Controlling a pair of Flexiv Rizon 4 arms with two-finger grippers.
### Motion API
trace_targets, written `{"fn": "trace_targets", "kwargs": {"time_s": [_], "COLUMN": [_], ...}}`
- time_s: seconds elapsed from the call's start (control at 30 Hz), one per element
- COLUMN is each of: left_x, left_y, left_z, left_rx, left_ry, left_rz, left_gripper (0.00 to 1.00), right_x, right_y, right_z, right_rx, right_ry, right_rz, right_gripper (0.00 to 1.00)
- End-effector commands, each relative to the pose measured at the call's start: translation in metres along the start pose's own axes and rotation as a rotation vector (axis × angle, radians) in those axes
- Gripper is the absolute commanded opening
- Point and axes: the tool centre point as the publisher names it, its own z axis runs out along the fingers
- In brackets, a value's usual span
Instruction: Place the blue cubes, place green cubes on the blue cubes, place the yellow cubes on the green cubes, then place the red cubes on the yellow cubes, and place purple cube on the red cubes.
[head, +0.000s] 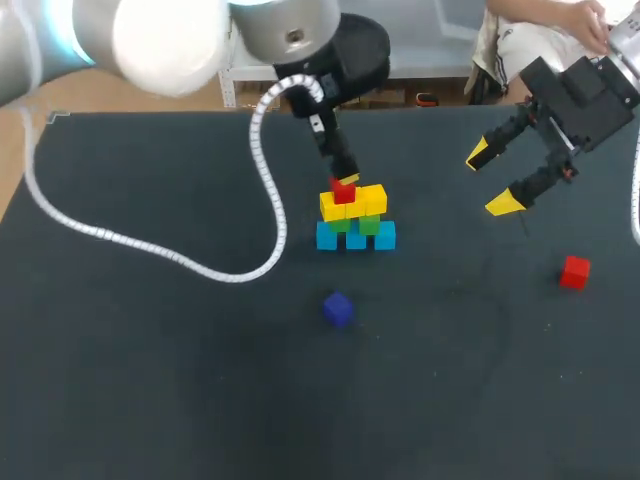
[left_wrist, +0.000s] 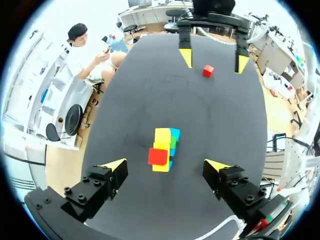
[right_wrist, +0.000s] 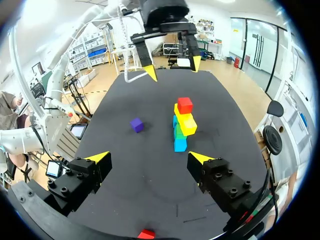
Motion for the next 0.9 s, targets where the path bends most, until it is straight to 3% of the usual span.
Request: {"fn": "trace_targets", "kwargs": {"time_s": [0.03,0.33,0.9], "left_x": [0.020,0.038,0.052], "left_y": [-0.007,-0.014,-0.021], "left_z": [-0.004,0.001,0.013], "left_rx": [-0.003,0.011,0.015], "left_ry": [-0.140,-0.190,-0.246], "left_rz": [0.002,-0.036,-0.060], "left_gripper": [1.00,1.00,1.00], "right_x": [0.000,0.000,0.000], "right_y": [0.000,0.000,0.000], "right_z": [0.000,0.000,0.000], "right_rx": [0.000,0.000,0.000], "right_ry": [-0.001,-0.001,-0.001], "right_rz": [-0.001,-0.001,-0.001], "right_gripper": [1.00,1.00,1.00]}}
